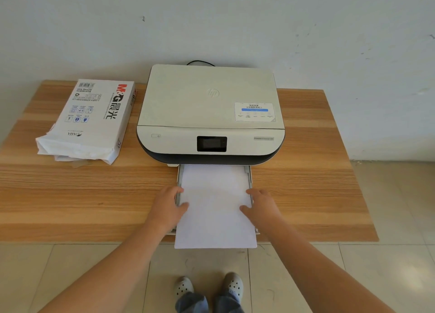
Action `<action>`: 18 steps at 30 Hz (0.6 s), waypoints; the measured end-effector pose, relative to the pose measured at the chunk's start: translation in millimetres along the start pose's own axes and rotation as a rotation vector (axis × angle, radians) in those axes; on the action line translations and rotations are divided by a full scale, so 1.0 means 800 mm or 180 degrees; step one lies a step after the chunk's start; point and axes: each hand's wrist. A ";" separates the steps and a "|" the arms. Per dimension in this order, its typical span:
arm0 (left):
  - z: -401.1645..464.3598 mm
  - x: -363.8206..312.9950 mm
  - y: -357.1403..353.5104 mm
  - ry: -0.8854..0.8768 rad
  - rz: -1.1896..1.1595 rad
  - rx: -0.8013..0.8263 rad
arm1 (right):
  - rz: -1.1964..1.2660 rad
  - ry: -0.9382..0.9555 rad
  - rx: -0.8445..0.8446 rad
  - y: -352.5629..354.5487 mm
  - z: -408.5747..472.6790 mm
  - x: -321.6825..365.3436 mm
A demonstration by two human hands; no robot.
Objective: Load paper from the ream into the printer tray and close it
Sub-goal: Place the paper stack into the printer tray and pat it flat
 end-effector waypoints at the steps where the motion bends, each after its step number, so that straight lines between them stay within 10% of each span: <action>1: -0.008 0.000 0.000 -0.0357 0.0352 0.0109 | -0.0232 0.0123 -0.0040 -0.002 -0.007 0.000; 8: -0.039 -0.005 -0.031 -0.1418 0.2472 0.1462 | -0.1987 0.1645 0.0502 -0.039 -0.043 0.004; 18: -0.021 -0.001 -0.025 -0.1437 0.2325 0.1156 | -0.1955 0.1632 0.0351 -0.046 -0.023 0.006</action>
Point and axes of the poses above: each hand's wrist, its own z-axis towards the middle knuckle, its own y-axis out of the back of the hand, x = y × z, and after that the axes turned 8 degrees about x, right-handed
